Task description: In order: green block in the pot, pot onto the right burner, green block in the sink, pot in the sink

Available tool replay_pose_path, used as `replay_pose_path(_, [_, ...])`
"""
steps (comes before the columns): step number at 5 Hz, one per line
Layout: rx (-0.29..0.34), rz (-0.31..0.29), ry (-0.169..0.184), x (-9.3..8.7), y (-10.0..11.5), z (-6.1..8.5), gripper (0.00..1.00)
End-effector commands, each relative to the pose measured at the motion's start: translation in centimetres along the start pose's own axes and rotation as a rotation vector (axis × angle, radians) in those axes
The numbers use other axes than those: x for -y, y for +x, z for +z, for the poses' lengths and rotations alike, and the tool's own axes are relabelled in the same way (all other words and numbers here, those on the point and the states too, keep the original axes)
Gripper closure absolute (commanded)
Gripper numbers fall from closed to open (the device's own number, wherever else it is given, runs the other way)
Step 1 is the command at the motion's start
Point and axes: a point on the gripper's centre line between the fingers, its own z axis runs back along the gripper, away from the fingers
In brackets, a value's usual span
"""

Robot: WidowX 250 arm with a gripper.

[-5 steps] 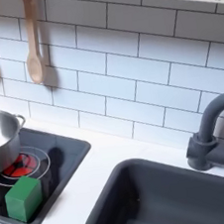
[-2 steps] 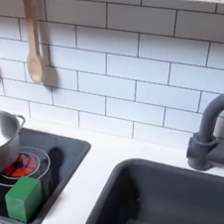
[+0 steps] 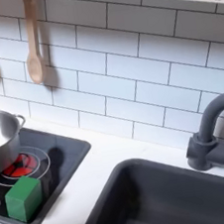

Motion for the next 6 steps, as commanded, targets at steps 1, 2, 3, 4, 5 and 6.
replay_pose_path(1, [0.017, -0.005, -0.006, 0.9, 2.9, -0.4, 0.00])
replay_pose_path(2, [0.021, -0.010, 0.020, 1.5, 3.6, -0.7, 0.00])
replay_pose_path(3, [0.010, 0.000, -0.006, 1.9, 4.5, -1.2, 0.00])
replay_pose_path(4, [0.014, 0.016, 0.026, 1.4, 5.6, -1.5, 0.00])
replay_pose_path(5, [0.012, 0.038, 0.016, 0.9, 6.4, -2.0, 0.00])
replay_pose_path(6, [0.000, 0.009, 0.011, 1.6, 7.1, -2.8, 0.00])
